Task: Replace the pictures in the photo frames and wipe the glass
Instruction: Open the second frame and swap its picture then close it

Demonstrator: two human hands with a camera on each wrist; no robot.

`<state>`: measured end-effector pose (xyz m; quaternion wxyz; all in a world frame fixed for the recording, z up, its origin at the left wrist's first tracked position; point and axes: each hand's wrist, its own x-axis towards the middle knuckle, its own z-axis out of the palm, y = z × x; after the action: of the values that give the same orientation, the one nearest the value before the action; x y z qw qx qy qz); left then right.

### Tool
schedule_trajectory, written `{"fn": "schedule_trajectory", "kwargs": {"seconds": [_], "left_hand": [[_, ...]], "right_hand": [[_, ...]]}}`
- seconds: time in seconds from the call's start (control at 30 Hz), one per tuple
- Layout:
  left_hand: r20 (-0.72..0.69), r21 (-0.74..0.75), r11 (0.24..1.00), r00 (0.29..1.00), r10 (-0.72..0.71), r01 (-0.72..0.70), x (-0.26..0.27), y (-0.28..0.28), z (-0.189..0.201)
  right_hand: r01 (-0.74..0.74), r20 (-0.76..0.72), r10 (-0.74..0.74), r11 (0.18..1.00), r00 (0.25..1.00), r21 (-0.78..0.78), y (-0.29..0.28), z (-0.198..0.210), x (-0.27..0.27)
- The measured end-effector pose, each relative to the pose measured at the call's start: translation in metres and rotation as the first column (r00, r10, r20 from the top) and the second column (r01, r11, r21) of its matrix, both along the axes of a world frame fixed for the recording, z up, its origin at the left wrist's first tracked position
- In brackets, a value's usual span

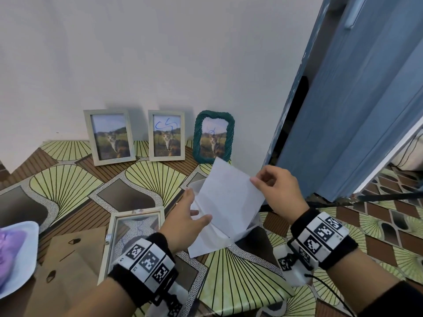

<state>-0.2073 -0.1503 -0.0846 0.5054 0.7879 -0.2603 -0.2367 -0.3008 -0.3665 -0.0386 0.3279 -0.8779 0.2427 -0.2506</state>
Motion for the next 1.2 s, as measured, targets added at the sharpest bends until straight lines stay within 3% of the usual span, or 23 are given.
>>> {"fn": "schedule_trajectory", "kwargs": {"seconds": [0.17,0.3,0.5,0.6,0.73,0.87,1.03,1.13,1.2], "left_hand": [[0.002,0.009,1.000,1.000,-0.011,0.011,0.003,0.003,0.001],[-0.018,-0.096,0.995,1.000,0.022,-0.024,0.004,0.006,0.009],[0.012,-0.343,0.934,0.993,0.115,-0.104,-0.001,0.035,0.045],[0.078,-0.350,0.929,0.985,0.154,-0.118,0.000,0.070,0.054],[0.198,-0.169,0.974,0.962,0.186,-0.154,0.010,0.129,0.043],[0.258,0.090,0.987,0.960,0.105,-0.132,0.012,0.176,0.017],[0.312,0.294,0.955,0.948,-0.061,-0.035,0.006,0.206,-0.009],[0.417,0.420,0.907,0.894,-0.162,-0.031,0.003,0.211,-0.017],[0.410,0.503,0.864,0.886,-0.218,-0.021,0.003,0.210,-0.021]], "right_hand": [[0.001,0.232,0.016,0.997,0.973,-0.071,0.006,0.019,-0.005],[-0.048,0.346,0.056,0.998,0.937,-0.032,0.013,0.039,-0.007],[-0.181,0.421,0.030,0.929,0.907,0.323,0.037,0.044,-0.004],[-0.210,0.424,0.025,0.895,0.905,0.394,0.060,0.030,-0.006],[-0.244,0.387,0.085,0.891,0.918,0.383,0.093,0.007,-0.008],[-0.318,0.274,0.232,0.889,0.933,0.330,0.124,-0.015,-0.005],[-0.328,0.116,0.309,0.915,0.944,0.236,0.153,-0.039,0.010],[-0.356,-0.026,0.362,0.925,0.932,0.129,0.166,-0.048,0.019],[-0.391,-0.130,0.391,0.920,0.911,0.029,0.174,-0.053,0.023]]}}
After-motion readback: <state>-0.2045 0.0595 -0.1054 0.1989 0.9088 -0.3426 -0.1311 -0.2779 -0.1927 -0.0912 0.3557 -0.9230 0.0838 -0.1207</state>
